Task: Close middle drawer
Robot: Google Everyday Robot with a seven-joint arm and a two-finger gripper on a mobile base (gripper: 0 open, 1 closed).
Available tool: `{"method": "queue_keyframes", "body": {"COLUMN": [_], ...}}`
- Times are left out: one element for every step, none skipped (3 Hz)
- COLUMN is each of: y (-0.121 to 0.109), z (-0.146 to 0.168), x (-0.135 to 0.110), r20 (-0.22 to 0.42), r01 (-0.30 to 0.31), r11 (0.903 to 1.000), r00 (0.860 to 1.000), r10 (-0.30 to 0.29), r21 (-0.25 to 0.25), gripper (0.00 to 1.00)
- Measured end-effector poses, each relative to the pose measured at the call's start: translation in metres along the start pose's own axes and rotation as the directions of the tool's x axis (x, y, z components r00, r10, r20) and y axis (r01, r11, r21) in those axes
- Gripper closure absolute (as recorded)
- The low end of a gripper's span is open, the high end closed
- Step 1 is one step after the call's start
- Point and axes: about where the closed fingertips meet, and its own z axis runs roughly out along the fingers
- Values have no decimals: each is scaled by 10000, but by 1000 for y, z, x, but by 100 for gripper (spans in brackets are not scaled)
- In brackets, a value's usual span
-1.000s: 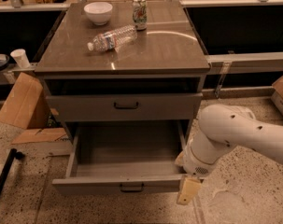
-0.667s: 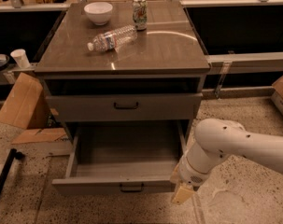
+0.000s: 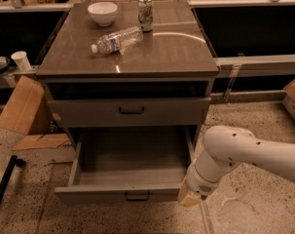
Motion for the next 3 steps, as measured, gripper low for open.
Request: {"method": "queue_keyframes", "body": {"y": [-4,-20,-36], "z": [24,88,123], "x": [4,24,30], "r20": [-385,-709,-815], "r01": [396,1087,1436], "r11": [9992,9941,9892], "r00": [9985,9916,9867], "r10": [-397,-1081,-1408], "r21": [-34,35,297], "gripper": [100,100,100]}}
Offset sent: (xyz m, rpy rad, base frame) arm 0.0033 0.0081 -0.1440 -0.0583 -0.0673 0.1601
